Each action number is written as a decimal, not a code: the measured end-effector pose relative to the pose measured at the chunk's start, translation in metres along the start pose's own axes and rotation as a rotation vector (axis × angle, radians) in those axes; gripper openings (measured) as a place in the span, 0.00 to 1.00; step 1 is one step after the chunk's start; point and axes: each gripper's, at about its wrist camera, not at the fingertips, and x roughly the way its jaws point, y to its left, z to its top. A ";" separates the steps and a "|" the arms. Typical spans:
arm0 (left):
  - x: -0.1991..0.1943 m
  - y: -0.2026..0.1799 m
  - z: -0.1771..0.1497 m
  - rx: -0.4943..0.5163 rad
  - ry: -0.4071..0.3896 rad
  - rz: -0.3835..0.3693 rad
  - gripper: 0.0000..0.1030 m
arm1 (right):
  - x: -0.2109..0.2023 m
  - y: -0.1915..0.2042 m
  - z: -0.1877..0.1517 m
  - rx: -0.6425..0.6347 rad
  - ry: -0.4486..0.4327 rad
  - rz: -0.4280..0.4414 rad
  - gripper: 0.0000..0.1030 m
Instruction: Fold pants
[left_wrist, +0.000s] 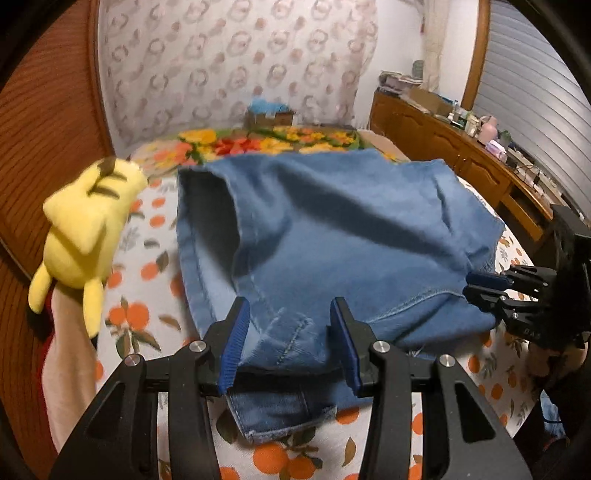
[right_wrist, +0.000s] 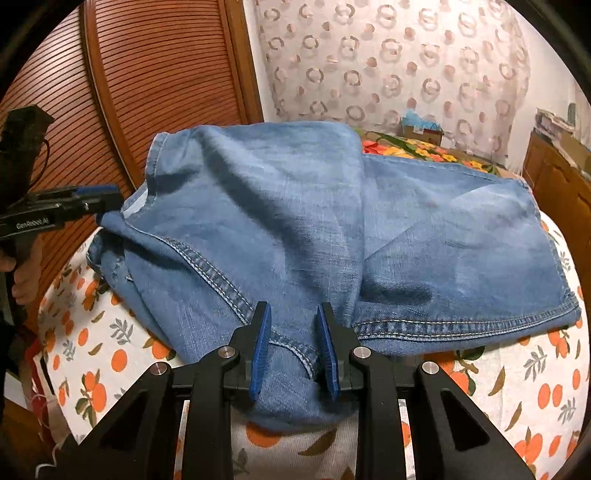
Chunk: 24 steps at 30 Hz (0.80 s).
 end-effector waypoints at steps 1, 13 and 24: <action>-0.001 0.000 -0.003 -0.004 0.003 -0.003 0.45 | 0.001 0.000 0.000 -0.001 0.001 -0.001 0.26; -0.017 -0.010 -0.040 -0.047 0.019 -0.014 0.14 | 0.002 -0.008 -0.001 0.015 0.003 0.018 0.26; -0.077 -0.021 -0.059 -0.029 -0.232 0.062 0.05 | -0.005 -0.011 -0.004 0.012 -0.023 0.033 0.26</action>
